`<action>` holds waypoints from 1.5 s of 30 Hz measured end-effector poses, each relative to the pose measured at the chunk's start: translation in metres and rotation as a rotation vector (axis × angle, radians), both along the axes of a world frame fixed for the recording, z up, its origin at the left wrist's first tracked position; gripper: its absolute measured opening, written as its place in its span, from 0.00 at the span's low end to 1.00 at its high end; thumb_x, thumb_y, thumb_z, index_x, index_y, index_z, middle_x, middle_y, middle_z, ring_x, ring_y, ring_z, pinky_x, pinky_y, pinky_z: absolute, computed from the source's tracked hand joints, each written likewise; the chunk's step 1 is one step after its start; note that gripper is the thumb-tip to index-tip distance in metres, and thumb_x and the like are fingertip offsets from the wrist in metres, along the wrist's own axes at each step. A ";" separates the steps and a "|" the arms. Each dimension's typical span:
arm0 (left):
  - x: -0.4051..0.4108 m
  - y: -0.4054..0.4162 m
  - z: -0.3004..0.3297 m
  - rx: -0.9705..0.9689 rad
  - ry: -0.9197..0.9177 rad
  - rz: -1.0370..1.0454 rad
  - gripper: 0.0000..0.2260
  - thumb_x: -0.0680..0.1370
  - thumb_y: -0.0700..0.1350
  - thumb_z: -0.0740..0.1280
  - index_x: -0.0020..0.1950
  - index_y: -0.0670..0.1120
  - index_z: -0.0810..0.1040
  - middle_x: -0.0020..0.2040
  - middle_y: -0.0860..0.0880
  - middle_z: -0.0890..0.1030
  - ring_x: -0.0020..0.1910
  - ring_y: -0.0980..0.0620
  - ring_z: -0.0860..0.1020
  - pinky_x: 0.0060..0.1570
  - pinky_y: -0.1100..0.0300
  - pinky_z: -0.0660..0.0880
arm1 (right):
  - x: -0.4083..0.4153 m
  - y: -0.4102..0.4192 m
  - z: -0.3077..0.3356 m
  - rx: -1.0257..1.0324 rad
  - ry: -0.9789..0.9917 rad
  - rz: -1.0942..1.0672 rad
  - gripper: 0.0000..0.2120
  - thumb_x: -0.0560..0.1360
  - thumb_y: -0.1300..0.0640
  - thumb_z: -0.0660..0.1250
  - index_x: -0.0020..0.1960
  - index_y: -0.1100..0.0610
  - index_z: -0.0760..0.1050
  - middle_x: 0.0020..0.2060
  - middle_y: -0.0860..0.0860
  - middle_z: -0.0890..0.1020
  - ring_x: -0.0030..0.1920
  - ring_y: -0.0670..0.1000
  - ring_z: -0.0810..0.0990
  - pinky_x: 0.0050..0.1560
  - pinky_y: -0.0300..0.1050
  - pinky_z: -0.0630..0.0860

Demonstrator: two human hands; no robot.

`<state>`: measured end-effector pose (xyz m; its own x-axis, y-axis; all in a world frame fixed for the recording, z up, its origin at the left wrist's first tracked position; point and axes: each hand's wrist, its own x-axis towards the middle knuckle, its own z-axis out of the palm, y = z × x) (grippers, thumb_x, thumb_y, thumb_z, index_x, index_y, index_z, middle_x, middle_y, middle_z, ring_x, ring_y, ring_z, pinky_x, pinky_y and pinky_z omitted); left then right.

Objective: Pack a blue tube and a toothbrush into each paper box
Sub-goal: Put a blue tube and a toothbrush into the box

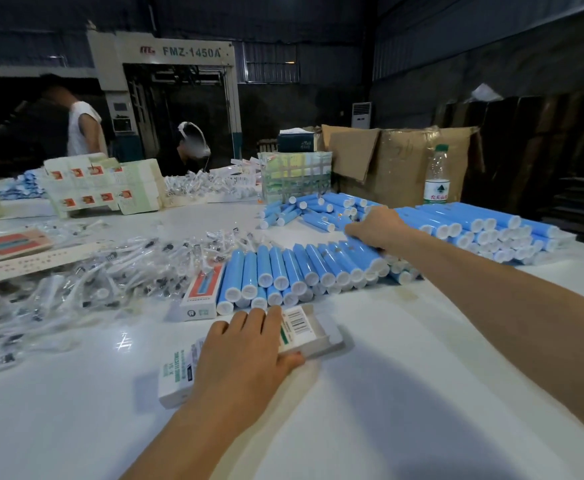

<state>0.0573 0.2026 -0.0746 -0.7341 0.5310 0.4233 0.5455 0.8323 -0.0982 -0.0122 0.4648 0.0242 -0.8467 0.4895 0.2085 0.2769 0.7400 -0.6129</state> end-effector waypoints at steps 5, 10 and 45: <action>0.007 0.007 0.005 0.019 0.036 0.029 0.33 0.75 0.69 0.44 0.75 0.52 0.50 0.69 0.55 0.65 0.65 0.53 0.65 0.59 0.58 0.63 | 0.071 -0.021 -0.024 -0.963 0.323 0.131 0.12 0.74 0.59 0.67 0.34 0.56 0.67 0.19 0.48 0.65 0.17 0.45 0.62 0.17 0.34 0.58; 0.019 0.018 0.006 0.014 0.052 0.033 0.33 0.75 0.68 0.45 0.76 0.51 0.51 0.71 0.53 0.65 0.68 0.51 0.64 0.60 0.56 0.63 | 0.100 -0.044 -0.063 -1.129 0.426 0.213 0.02 0.77 0.62 0.64 0.46 0.61 0.71 0.29 0.54 0.74 0.22 0.48 0.71 0.21 0.39 0.68; 0.019 0.006 0.006 -0.009 -0.098 0.017 0.26 0.79 0.58 0.60 0.67 0.40 0.65 0.60 0.40 0.73 0.57 0.41 0.70 0.56 0.46 0.63 | 0.039 -0.125 -0.032 -0.314 0.263 0.398 0.15 0.79 0.55 0.63 0.37 0.59 0.80 0.28 0.52 0.79 0.22 0.44 0.71 0.26 0.40 0.68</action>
